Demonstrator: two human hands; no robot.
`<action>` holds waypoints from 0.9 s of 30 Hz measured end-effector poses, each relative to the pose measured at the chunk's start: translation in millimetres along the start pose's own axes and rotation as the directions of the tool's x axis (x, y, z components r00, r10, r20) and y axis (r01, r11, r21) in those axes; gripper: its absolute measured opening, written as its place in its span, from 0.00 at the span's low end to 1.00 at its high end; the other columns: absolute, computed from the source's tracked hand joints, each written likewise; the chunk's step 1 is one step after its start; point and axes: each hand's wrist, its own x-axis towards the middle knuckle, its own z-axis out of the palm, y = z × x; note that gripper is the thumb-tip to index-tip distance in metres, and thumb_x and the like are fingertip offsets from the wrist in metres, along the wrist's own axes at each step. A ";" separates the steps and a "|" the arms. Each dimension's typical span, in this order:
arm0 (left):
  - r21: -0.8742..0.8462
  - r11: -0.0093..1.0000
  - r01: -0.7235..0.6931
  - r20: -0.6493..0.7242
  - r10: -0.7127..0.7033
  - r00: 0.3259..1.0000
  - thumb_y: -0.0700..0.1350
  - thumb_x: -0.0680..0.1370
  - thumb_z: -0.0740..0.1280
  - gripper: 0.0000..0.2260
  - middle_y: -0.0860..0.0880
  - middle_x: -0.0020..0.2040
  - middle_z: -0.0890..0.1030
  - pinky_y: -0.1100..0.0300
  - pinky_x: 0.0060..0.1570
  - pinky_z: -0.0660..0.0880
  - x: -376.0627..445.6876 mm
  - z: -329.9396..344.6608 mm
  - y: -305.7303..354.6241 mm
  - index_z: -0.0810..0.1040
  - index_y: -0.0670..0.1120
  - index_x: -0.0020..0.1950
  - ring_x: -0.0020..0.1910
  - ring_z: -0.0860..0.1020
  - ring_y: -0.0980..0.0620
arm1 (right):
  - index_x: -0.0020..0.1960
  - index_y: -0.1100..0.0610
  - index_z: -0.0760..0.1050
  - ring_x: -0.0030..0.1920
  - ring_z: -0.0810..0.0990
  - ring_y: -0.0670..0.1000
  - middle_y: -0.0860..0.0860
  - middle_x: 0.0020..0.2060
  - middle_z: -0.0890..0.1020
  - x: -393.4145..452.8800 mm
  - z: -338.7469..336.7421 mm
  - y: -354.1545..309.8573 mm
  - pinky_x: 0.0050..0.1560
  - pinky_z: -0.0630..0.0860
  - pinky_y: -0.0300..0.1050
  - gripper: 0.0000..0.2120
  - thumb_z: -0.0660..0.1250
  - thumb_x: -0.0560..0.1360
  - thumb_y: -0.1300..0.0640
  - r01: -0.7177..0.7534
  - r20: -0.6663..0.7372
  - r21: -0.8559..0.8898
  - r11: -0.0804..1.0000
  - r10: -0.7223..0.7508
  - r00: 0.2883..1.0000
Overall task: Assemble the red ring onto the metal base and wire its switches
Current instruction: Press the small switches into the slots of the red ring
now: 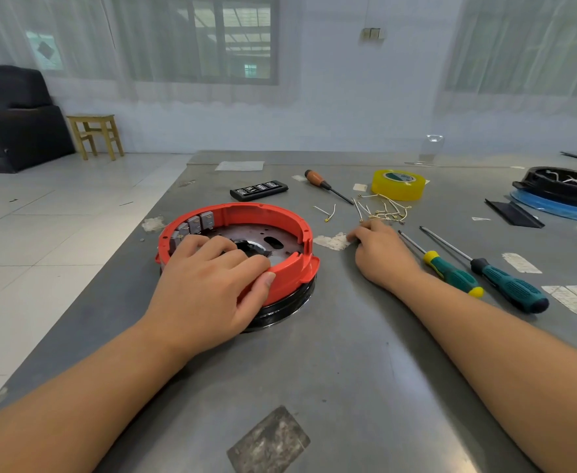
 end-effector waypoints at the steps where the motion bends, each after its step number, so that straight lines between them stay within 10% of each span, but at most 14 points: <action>1: 0.021 1.000 0.012 0.007 -0.013 1.000 0.53 0.86 0.56 0.18 0.52 0.39 0.83 0.47 0.50 0.72 0.7 -2.4 2.1 0.84 0.50 0.48 0.46 0.81 0.43 | 0.67 0.55 0.78 0.68 0.70 0.58 0.56 0.67 0.74 -8.3 -0.9 -5.6 0.68 0.68 0.49 0.20 0.57 0.80 0.64 0.024 0.003 0.025 0.999 -0.025 1.000; 12: -0.027 0.955 0.297 0.238 -0.282 0.929 0.56 0.82 0.59 0.18 0.52 0.53 0.83 0.46 0.56 0.67 2.1 -11.3 52.6 0.80 0.50 0.65 0.55 0.79 0.45 | 0.60 0.41 0.69 0.47 0.75 0.36 0.32 0.45 0.75 -88.8 -24.5 -36.3 0.45 0.69 0.27 0.12 0.68 0.80 0.49 0.327 -0.087 0.319 0.890 -0.316 0.945; 27: -0.382 0.887 0.260 0.108 -0.237 0.966 0.60 0.79 0.61 0.15 0.57 0.42 0.79 0.51 0.59 0.61 -4.7 -2.5 -7.0 0.80 0.51 0.45 0.52 0.76 0.50 | 0.53 0.36 0.76 0.39 0.79 0.50 0.44 0.43 0.84 -110.5 -42.0 -65.9 0.42 0.78 0.48 0.12 0.72 0.72 0.36 0.363 -0.280 0.729 0.580 -0.231 0.932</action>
